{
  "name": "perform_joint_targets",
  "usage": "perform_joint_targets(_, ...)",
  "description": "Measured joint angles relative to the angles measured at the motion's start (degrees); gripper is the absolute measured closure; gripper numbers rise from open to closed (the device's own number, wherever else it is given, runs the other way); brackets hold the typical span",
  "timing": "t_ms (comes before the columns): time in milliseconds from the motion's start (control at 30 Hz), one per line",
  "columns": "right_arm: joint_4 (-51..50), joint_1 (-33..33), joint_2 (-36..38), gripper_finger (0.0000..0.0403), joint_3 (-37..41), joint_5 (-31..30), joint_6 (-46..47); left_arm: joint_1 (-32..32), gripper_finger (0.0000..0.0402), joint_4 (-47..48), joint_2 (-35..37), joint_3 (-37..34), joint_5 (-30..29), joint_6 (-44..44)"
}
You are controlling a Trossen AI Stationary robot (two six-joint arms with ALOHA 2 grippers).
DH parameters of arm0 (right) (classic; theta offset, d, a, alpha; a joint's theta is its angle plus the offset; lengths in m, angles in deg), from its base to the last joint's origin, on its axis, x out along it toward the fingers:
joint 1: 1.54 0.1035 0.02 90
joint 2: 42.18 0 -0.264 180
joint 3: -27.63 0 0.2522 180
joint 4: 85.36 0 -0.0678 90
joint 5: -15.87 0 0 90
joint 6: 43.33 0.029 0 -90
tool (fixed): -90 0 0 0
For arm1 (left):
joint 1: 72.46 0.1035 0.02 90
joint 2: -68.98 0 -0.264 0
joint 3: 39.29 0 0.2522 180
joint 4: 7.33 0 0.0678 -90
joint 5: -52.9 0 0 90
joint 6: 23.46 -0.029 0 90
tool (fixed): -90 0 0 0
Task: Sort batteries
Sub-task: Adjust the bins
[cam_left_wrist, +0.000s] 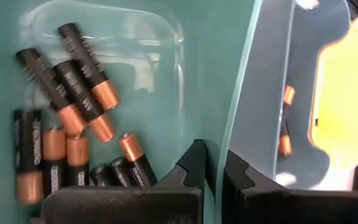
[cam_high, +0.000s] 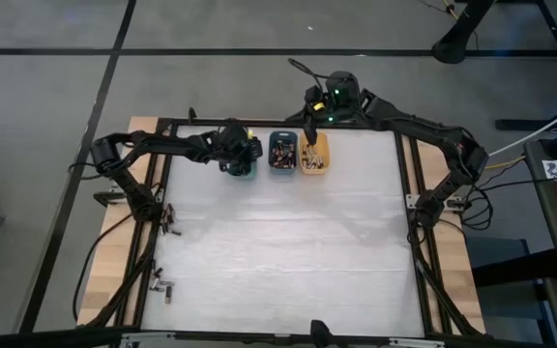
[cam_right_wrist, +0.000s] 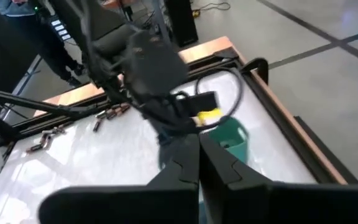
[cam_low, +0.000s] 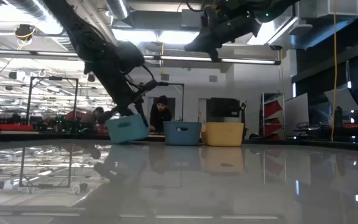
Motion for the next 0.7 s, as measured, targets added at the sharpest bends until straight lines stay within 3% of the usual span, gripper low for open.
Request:
perform_joint_targets(367,0.36,-1.43,1.87,0.0403,0.02,1.5,-0.04,1.0,0.0401,6.73,-6.9,9.9,0.71,-4.71)
perform_joint_targets(700,5.1,-1.94,7.11,0.0403,3.15,1.68,-2.03,1.35,0.0401,7.88,-7.02,10.68,-0.66,-4.09)
